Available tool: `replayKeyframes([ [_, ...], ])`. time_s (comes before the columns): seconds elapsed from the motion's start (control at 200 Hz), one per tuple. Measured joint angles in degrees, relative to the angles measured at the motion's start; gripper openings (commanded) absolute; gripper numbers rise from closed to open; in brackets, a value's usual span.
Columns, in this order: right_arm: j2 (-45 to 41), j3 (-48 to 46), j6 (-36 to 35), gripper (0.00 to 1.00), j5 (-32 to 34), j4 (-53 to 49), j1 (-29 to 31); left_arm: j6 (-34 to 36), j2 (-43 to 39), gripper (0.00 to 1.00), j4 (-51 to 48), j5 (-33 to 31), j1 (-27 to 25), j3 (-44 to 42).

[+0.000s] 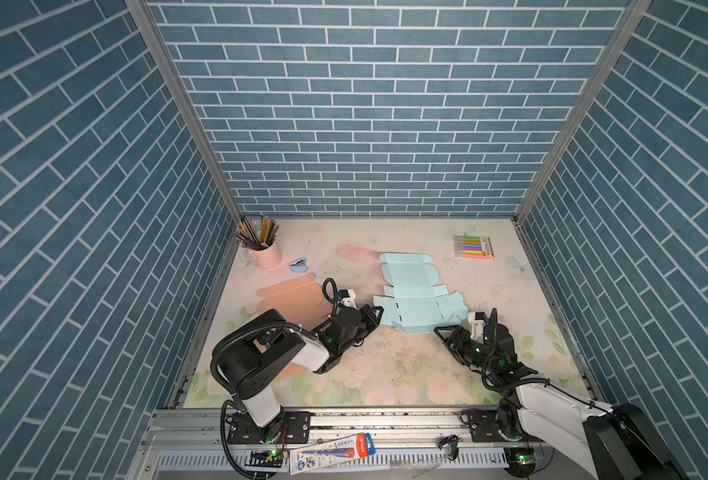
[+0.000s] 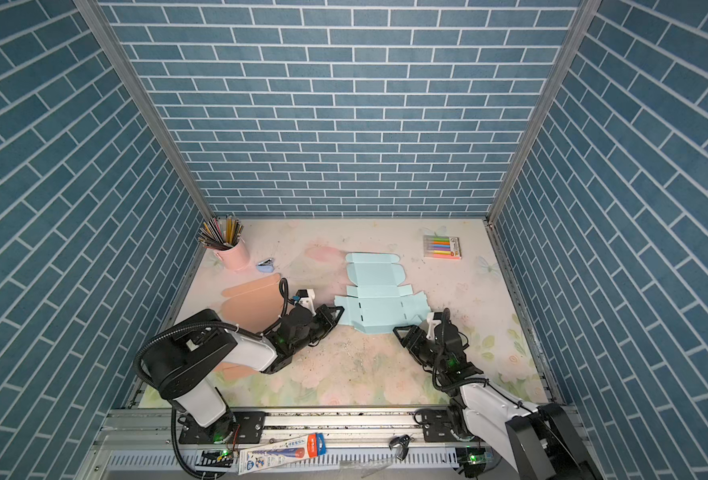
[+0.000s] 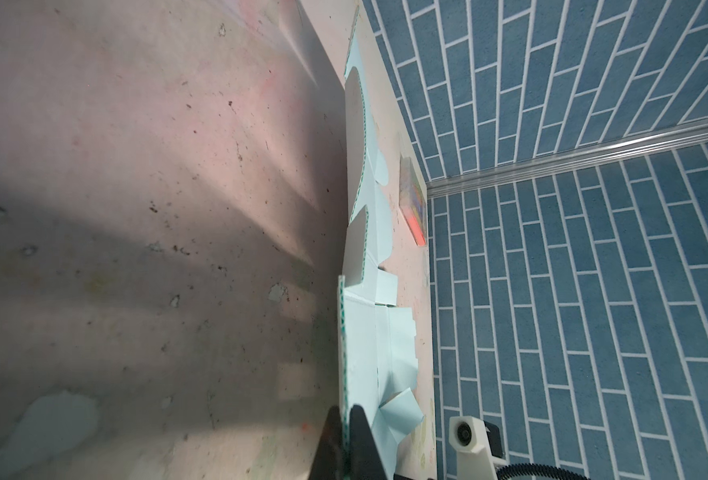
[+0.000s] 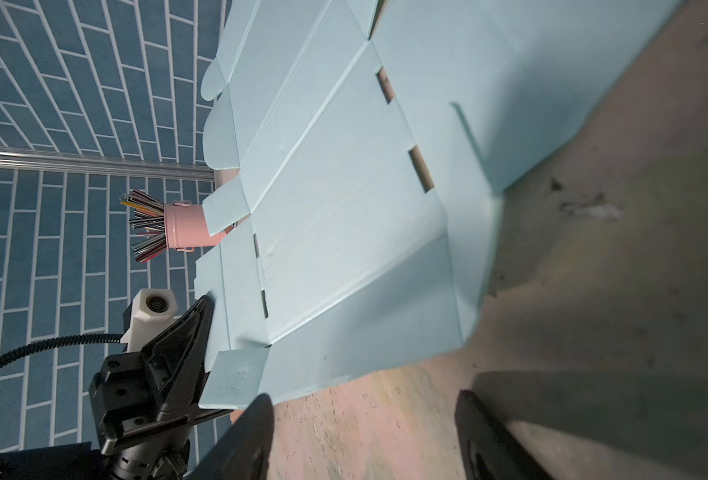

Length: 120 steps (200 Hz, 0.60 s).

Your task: Fold the paper box

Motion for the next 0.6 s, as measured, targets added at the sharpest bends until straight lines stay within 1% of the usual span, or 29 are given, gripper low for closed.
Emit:
replayKeyframes([
  [0.3,4.7,0.1,0.5,0.57,-0.5,3.7,-3.7,-0.5,-0.2,0.00,0.2,0.7,-1.3,-0.1],
  [0.435,7.1,0.4,0.5,0.47,-1.0,5.1,-4.2,-0.6,-1.1,0.01,0.0,0.8,-2.3,-0.5],
  [0.6,8.0,0.4,0.7,0.41,-1.2,5.6,-4.3,-0.8,-1.8,0.02,0.0,0.5,-3.0,-1.5],
])
